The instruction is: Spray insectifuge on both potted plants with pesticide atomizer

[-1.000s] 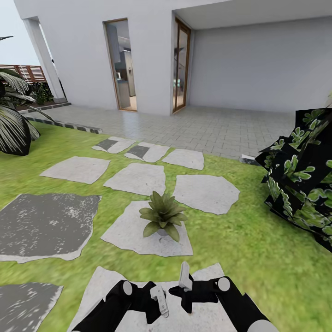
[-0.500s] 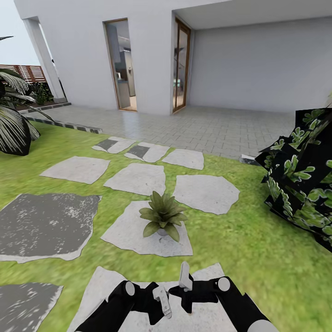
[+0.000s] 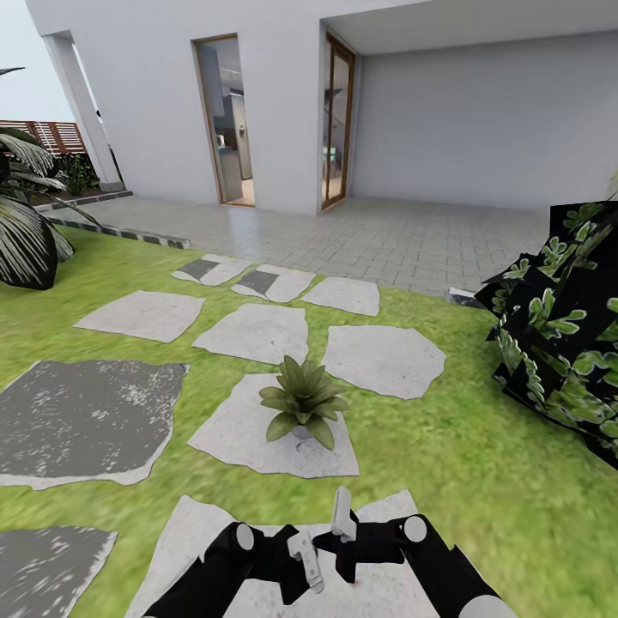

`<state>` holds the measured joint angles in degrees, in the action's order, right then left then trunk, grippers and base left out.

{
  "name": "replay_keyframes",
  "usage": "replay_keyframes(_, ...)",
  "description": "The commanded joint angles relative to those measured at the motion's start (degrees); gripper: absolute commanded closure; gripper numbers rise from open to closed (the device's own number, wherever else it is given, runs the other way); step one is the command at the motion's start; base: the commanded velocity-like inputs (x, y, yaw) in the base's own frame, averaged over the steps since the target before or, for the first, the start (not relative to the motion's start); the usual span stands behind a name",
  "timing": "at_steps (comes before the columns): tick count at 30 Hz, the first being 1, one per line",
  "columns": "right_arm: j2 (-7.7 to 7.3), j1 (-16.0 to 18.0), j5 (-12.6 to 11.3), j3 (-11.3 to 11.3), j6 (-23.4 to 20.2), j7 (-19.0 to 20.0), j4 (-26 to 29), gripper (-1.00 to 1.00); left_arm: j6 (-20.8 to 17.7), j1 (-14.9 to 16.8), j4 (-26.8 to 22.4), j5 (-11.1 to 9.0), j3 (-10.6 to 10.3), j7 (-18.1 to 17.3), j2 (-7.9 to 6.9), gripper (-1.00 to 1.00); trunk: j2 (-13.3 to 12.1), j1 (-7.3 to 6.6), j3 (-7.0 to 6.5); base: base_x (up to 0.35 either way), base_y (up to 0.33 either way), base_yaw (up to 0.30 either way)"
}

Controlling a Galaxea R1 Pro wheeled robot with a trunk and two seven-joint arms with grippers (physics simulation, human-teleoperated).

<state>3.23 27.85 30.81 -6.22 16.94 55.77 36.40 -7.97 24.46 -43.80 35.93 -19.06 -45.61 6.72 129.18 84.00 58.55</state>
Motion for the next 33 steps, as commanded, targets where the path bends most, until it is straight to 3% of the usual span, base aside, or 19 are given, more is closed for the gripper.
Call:
replay_keyframes(1,0.02,0.02,0.48,0.07,0.29,0.05,0.08,1.0,-0.47,0.03,-0.09,0.11,-0.01,-0.27,0.08,1.0,0.02,-0.01,0.05,0.0,0.0,0.0)
replay_keyframes(17,0.02,0.02,0.48,0.07,0.29,0.05,0.08,1.0,-0.52,0.17,0.19,0.37,0.41,-0.27,-0.77,1.0,0.02,-0.01,0.05,0.0,0.0,0.0)
replay_keyframes(22,0.02,0.02,0.48,0.07,0.29,0.05,0.08,1.0,-0.55,0.21,0.26,0.52,1.18,-0.29,-3.07,1.0,0.02,-0.01,0.05,0.0,0.0,0.0)
replay_keyframes(28,0.02,0.02,0.55,0.07,0.29,0.05,0.08,1.0,-0.55,-0.02,0.31,0.54,1.38,-0.35,-7.53,1.0,0.02,-0.01,0.05,0.0,0.0,0.0)
replay_keyframes(33,-0.04,0.02,0.58,0.11,0.29,0.05,0.01,1.0,-0.52,-0.26,0.31,0.54,1.4,-0.43,-10.06,1.0,0.02,-0.01,0.05,0.0,0.0,0.0)
